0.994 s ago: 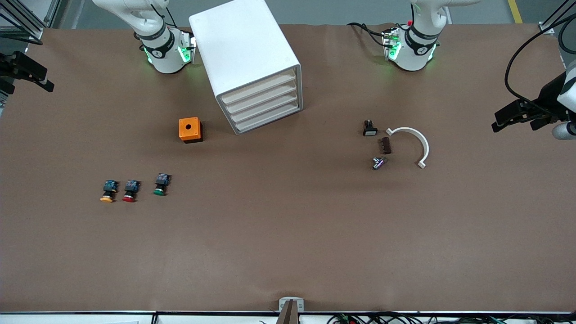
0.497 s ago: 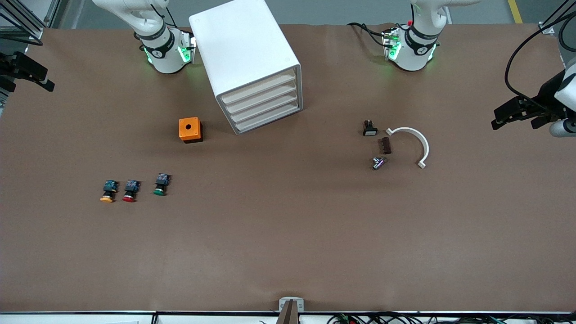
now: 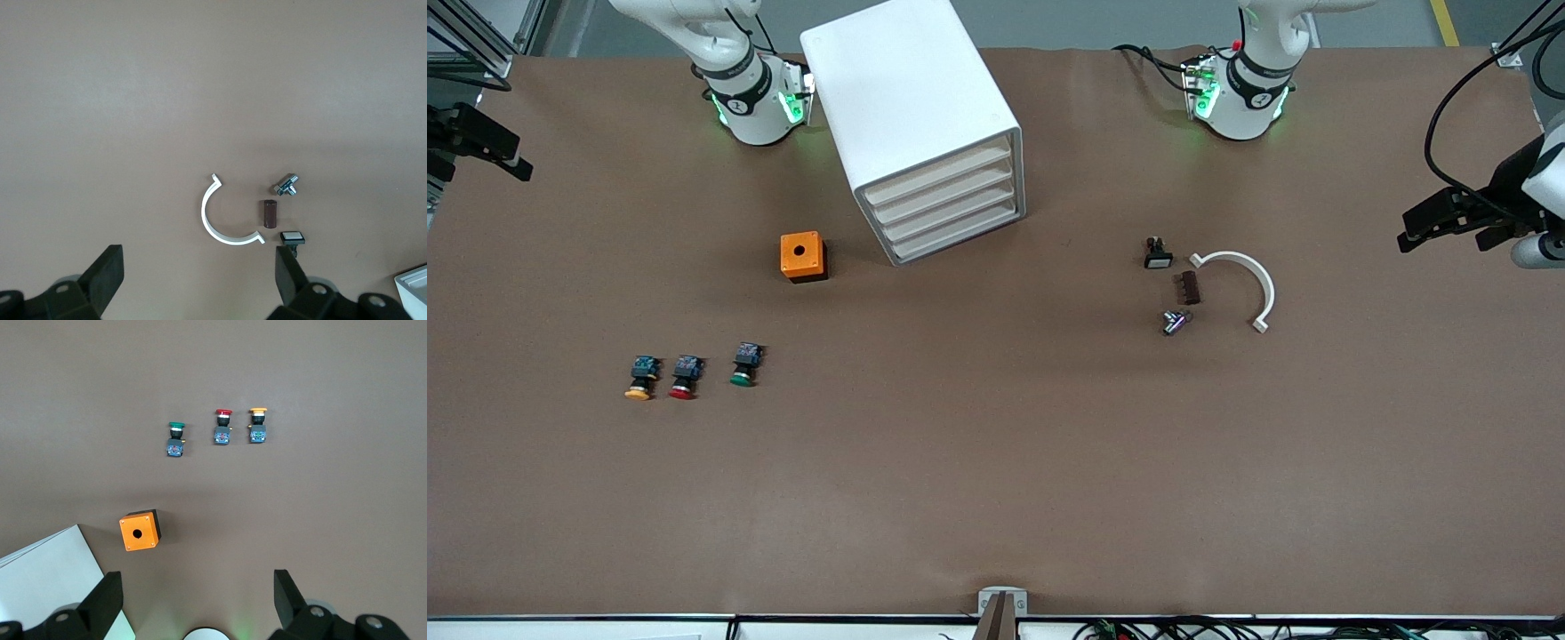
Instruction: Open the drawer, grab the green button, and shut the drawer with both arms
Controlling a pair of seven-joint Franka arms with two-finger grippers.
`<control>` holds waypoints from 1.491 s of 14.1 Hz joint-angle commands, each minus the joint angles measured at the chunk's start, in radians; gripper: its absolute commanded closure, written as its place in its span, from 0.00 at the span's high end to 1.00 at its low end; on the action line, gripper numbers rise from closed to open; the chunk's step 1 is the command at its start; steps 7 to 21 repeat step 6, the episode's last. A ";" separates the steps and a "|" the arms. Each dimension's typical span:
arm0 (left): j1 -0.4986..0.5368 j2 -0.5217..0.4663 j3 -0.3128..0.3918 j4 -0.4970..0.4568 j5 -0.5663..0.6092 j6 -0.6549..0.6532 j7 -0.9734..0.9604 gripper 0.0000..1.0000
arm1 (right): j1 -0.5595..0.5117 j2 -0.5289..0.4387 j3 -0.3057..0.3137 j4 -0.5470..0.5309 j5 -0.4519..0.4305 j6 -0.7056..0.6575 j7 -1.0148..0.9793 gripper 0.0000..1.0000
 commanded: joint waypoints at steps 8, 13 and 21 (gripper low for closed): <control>0.011 0.013 -0.012 0.044 0.009 -0.030 0.003 1.00 | 0.003 -0.026 0.009 -0.025 -0.033 0.028 0.041 1.00; 0.011 0.013 -0.012 0.044 0.009 -0.030 0.003 1.00 | 0.003 -0.026 0.009 -0.025 -0.033 0.028 0.041 1.00; 0.011 0.013 -0.012 0.044 0.009 -0.030 0.003 1.00 | 0.003 -0.026 0.009 -0.025 -0.033 0.028 0.041 1.00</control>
